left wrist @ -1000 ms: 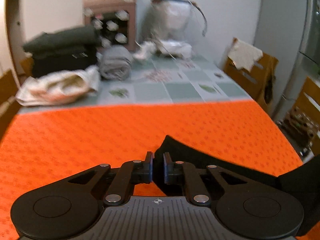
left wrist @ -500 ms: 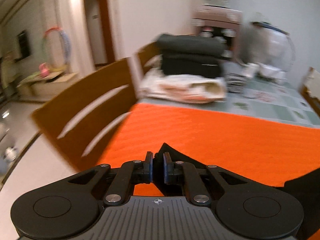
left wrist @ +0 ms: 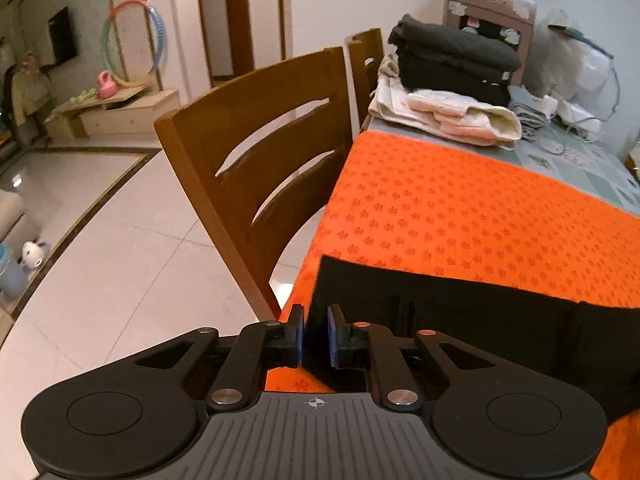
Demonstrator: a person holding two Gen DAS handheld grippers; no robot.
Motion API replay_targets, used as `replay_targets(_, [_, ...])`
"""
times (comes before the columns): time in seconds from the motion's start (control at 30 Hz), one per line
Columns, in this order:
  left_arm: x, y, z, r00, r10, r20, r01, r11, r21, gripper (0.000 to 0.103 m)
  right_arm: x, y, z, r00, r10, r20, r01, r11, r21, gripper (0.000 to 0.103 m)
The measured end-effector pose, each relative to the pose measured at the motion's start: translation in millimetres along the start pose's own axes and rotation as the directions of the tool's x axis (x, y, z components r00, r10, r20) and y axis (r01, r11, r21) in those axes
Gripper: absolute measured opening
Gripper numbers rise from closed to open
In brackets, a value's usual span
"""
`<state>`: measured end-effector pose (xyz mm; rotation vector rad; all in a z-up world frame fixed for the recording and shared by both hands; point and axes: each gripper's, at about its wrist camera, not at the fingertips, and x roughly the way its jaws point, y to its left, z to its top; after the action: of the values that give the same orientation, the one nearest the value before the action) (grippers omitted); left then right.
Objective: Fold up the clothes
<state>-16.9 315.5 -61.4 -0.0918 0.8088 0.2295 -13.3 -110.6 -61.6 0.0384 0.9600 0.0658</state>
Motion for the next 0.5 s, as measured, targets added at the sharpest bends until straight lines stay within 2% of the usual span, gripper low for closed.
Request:
replay_targets(0.07, [-1.4, 10.3, -1.7, 1.000, -0.025, 0.001, 0.025, 1.000, 0.003, 0.016, -8.3, 6.8, -2.3, 1.000, -0.019, 0.004, 0.019, 1.000, 0.006, 0.024])
replay_targets(0.17, [-2.1, 24.1, -3.5, 0.998, -0.058, 0.000, 0.058, 0.998, 0.008, 0.017, -16.1, 29.8, -0.5, 0.999, 0.025, 0.023, -0.024, 1.000, -0.011, 0.029])
replay_targets(0.33, [-1.5, 37.2, -5.8, 0.997, -0.079, -0.017, 0.079, 0.997, 0.015, 0.018, -9.4, 91.2, 5.1, 0.987, 0.159, 0.013, -0.158, 0.985, -0.075, 0.033])
replay_targets(0.5, [-2.4, 48.6, -8.1, 0.995, -0.098, -0.034, 0.098, 0.995, 0.019, 0.020, 5.0, 156.5, 9.5, 0.959, 0.283, -0.036, -0.285, 0.947, -0.146, 0.044])
